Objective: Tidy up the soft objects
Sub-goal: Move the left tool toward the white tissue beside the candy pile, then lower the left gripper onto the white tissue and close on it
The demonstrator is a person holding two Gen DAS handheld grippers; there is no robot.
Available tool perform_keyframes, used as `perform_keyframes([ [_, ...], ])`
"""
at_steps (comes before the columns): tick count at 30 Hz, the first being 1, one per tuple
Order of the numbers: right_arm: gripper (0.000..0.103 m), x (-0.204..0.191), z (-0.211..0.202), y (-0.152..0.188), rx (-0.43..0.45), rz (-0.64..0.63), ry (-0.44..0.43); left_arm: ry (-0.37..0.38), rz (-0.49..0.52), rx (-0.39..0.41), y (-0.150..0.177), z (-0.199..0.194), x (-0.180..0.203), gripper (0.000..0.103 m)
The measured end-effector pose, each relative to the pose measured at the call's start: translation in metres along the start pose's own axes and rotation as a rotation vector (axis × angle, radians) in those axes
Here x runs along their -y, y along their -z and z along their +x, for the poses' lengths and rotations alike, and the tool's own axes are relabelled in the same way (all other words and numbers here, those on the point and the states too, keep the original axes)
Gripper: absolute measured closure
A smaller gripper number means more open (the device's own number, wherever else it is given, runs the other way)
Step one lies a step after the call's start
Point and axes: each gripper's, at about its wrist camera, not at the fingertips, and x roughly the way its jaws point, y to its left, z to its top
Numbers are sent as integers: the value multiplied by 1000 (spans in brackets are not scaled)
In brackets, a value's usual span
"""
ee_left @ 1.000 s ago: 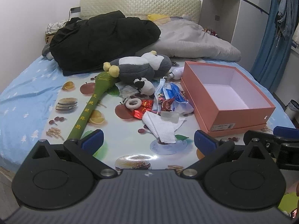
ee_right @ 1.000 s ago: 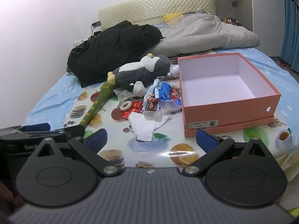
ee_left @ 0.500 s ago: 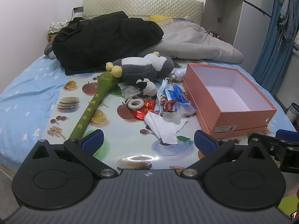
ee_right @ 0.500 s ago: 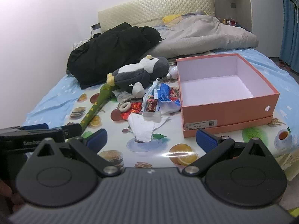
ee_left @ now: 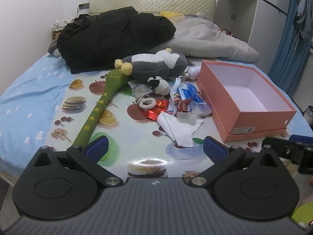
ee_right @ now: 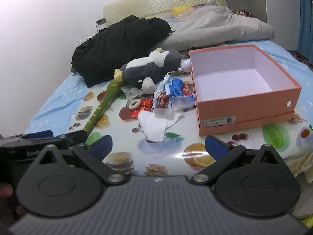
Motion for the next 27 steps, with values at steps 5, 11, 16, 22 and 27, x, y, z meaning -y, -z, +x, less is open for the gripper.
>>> perform_keyframes([
  [5, 0, -2, 5, -4, -2, -1, -9, 31, -50, -14, -1, 10, -9, 0],
  [11, 4, -1, 14, -4, -33, 12, -23, 60, -71, -41, 6, 22, -9, 0],
  [16, 4, -3, 22, -6, -46, 10, -18, 70, -76, -53, 13, 28, -11, 0],
  [22, 4, -6, 34, -7, -79, 9, -25, 78, -110, -71, 14, 40, -19, 0],
  [27, 7, -6, 48, -11, -98, 4, -20, 67, -115, -82, 11, 52, -24, 0],
])
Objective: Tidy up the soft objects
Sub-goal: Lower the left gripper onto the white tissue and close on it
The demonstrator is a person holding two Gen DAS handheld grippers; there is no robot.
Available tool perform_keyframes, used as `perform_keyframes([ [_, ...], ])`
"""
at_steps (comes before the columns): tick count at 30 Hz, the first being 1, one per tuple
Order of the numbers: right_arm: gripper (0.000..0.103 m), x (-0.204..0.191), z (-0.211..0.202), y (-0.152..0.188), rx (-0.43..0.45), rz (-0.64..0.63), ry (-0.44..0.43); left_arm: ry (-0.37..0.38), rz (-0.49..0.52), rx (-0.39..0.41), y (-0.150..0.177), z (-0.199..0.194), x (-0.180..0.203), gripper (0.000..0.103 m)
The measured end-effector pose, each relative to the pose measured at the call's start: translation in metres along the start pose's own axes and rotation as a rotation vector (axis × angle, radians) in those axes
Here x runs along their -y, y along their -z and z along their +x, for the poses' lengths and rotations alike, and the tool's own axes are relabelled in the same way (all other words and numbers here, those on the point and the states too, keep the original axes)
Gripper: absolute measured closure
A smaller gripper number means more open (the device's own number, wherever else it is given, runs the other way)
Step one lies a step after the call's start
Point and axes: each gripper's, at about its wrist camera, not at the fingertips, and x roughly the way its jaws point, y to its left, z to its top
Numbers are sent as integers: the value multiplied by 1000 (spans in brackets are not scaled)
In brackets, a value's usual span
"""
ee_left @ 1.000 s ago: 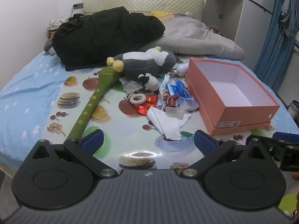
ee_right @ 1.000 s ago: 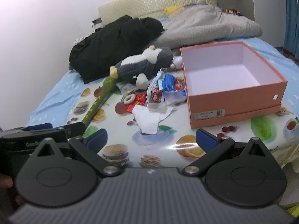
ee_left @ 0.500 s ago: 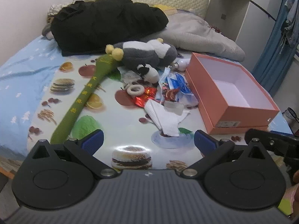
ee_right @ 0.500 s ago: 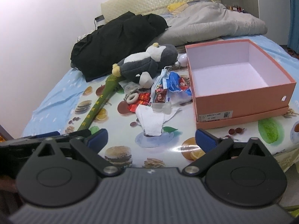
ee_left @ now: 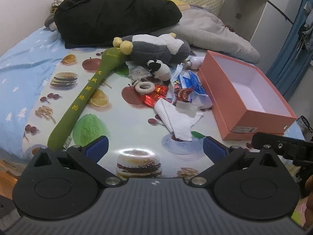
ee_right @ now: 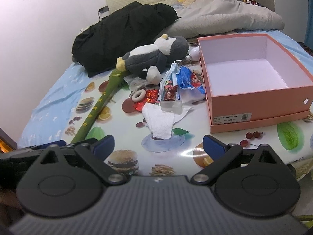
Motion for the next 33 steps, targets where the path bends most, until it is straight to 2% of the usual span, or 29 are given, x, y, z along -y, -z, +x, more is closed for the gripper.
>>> perform_keyframes([
  [7, 10, 0, 24, -12, -40, 4, -13, -5, -27, -41, -6, 22, -12, 0],
  [15, 23, 1, 52, -21, -78, 8, -23, 1, -50, -55, -12, 43, -22, 0],
  [26, 23, -7, 87, -37, -74, 7, -43, 12, -51, -92, -21, 78, -27, 6],
  [33, 23, -19, 113, -51, -86, -16, -89, 17, -41, -117, -26, 106, -32, 11],
])
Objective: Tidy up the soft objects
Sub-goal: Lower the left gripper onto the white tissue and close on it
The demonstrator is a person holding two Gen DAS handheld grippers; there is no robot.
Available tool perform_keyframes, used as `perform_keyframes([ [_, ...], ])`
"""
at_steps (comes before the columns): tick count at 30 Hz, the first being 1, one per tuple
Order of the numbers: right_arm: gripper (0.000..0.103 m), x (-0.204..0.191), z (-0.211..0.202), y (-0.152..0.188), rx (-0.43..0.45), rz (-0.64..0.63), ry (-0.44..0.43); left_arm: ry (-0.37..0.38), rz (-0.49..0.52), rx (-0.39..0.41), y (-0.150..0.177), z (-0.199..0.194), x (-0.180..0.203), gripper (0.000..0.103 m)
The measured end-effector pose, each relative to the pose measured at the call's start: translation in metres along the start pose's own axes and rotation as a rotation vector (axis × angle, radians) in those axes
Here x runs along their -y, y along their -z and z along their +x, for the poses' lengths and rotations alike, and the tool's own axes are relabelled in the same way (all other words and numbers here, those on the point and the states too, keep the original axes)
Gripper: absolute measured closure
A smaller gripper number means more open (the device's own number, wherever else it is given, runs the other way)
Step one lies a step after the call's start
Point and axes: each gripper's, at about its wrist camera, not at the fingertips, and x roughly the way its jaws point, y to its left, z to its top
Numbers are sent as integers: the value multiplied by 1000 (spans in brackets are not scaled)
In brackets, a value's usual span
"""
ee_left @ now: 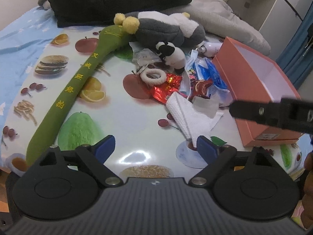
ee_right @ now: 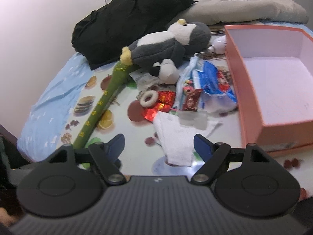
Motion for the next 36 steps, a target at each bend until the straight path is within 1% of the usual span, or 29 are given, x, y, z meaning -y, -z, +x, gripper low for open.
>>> perform_keyframes([
  [2, 23, -4, 8, -4, -4, -12, -4, 8, 5, -13, -2, 8, -2, 13],
  [5, 28, -7, 21, -8, -11, -24, -3, 38, -1, -28, -4, 20, -5, 16],
  [7, 30, -5, 31, -11, -28, -8, -5, 44, -2, -40, -5, 29, -5, 23],
  [8, 31, -4, 36, -12, -34, -6, -2, 49, -4, -44, -6, 34, -5, 24],
  [9, 33, -3, 41, -15, -41, -5, 11, 57, -12, -51, -7, 40, -6, 25],
  [13, 33, 3, 56, -23, -41, -17, 60, 102, -41, -77, -11, 60, -5, 30],
  [15, 33, 9, 65, -27, -47, -22, 93, 121, -36, -85, -14, 70, -1, 30],
  [18, 33, 21, 80, -31, -80, -1, 133, 139, -30, -95, -18, 84, 5, 31],
  [22, 34, 34, 101, -33, -130, 32, 189, 150, -39, -128, -24, 104, 13, 36],
  [25, 35, 39, 111, -35, -154, 34, 213, 154, -63, -156, -30, 116, 16, 36],
  [28, 35, 48, 125, -39, -192, 50, 232, 142, -60, -175, -38, 123, 23, 37],
  [29, 35, 50, 130, -39, -213, 59, 231, 138, -61, -185, -41, 125, 24, 38],
  [31, 35, 56, 138, -38, -230, 90, 223, 128, -60, -200, -46, 130, 28, 43],
  [32, 35, 58, 142, -38, -239, 97, 226, 125, -60, -209, -49, 132, 29, 44],
  [35, 34, 66, 152, -35, -260, 134, 212, 134, -80, -231, -54, 139, 30, 46],
  [36, 33, 67, 153, -35, -258, 138, 208, 138, -83, -237, -55, 140, 31, 49],
])
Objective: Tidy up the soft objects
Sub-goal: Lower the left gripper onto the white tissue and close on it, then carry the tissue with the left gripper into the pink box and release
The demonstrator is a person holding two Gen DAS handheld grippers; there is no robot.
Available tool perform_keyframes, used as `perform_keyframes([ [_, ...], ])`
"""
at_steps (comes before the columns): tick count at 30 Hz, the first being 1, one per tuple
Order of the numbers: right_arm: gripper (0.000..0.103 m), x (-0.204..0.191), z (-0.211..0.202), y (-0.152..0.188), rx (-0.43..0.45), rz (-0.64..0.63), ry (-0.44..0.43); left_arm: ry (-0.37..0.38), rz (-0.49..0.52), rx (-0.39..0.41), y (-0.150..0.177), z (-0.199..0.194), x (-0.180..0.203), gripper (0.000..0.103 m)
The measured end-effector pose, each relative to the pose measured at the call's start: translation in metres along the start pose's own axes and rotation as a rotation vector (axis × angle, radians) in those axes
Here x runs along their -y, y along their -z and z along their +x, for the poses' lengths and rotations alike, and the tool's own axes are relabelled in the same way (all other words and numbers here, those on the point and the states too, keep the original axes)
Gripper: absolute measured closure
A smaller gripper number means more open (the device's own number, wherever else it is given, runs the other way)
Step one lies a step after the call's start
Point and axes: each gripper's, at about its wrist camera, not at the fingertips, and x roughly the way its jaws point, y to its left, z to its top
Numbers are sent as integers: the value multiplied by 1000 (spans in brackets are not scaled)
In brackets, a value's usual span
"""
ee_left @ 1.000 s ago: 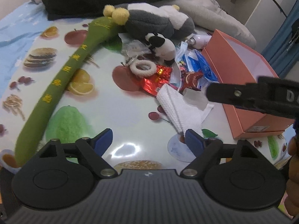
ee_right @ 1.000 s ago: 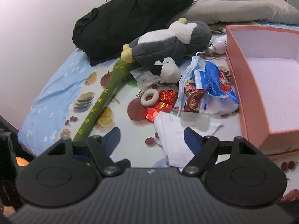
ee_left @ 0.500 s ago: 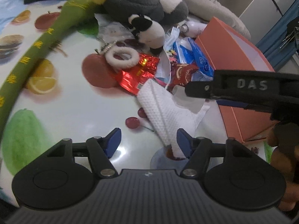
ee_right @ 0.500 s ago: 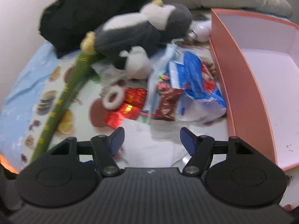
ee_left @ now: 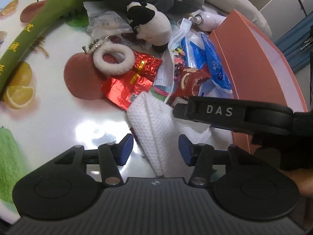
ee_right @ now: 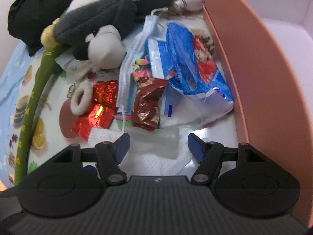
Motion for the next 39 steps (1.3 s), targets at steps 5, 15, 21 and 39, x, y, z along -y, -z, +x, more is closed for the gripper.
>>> perform_keyframes([
  [5, 52, 1, -2, -1, -1, -1, -19, -20, 14, -9, -1, 6, 9, 73],
  [15, 73, 12, -31, 11, 8, -6, -53, -23, -19, -4, 14, -4, 8, 92],
  [21, 73, 6, -49, 21, 22, -32, -71, -40, -29, 28, 25, -27, 7, 92],
  [39, 73, 14, -95, 29, 84, -98, -51, -76, -62, 120, 36, -77, -8, 92],
])
